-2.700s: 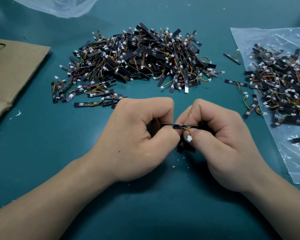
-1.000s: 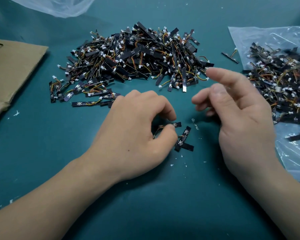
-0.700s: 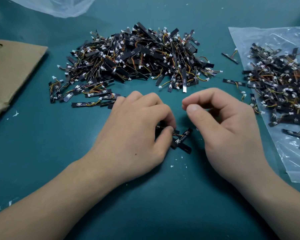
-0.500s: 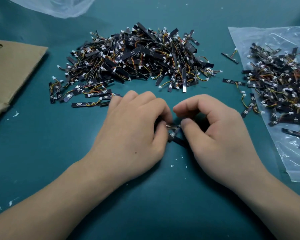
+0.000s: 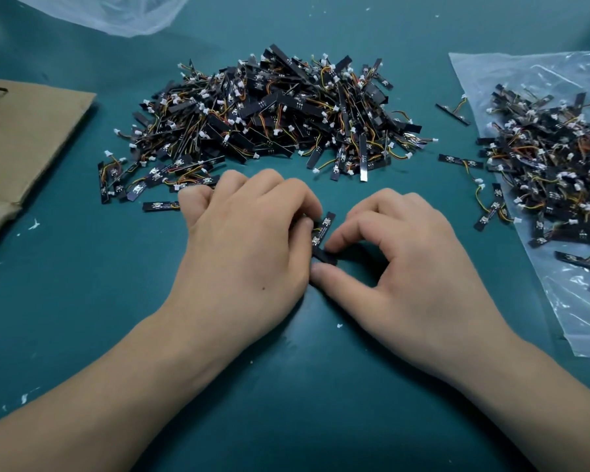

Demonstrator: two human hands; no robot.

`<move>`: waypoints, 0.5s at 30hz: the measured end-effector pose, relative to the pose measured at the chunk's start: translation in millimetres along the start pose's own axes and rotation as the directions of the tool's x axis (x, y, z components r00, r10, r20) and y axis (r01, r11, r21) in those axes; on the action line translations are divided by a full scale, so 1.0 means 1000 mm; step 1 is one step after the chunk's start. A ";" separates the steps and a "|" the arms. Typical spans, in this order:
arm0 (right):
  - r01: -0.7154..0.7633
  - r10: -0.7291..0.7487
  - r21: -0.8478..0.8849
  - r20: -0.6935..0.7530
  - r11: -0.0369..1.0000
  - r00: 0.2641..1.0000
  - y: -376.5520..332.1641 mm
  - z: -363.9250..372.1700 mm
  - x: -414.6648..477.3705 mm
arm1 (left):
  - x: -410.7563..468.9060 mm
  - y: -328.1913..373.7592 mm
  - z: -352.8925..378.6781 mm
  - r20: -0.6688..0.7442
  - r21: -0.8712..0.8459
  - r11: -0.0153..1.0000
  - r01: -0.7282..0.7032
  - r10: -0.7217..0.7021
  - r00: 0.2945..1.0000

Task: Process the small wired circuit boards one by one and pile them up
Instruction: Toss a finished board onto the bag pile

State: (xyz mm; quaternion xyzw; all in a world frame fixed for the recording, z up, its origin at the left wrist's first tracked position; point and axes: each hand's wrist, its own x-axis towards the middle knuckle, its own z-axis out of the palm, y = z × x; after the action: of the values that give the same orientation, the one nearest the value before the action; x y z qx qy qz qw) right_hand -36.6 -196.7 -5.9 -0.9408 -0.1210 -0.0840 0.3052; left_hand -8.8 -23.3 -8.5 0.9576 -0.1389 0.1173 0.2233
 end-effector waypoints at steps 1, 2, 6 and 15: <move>0.003 -0.003 -0.007 0.007 1.000 1.000 0.000 0.000 0.000 | 0.000 -0.001 0.000 -0.012 -0.023 1.000 -0.011 0.011 1.000; 0.004 -0.004 0.000 0.010 1.000 1.000 0.001 0.000 0.000 | 0.001 -0.001 0.000 -0.030 -0.058 0.998 -0.032 0.030 0.999; 0.001 -0.001 0.052 -0.003 0.999 1.000 0.004 -0.002 0.001 | 0.001 0.001 -0.003 -0.133 -0.303 0.935 -0.182 0.148 0.980; -0.030 0.049 0.259 -0.065 0.965 0.997 0.005 -0.004 0.001 | 0.001 0.005 -0.007 -0.068 -0.355 0.919 -0.170 0.156 0.985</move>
State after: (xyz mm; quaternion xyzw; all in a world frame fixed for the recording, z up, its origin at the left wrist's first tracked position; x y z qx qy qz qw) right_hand -34.2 -203.0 -5.4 -0.8919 -0.1012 -0.0946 0.4305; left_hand -10.5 -24.2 -0.3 0.8832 -0.2330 0.1264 0.3869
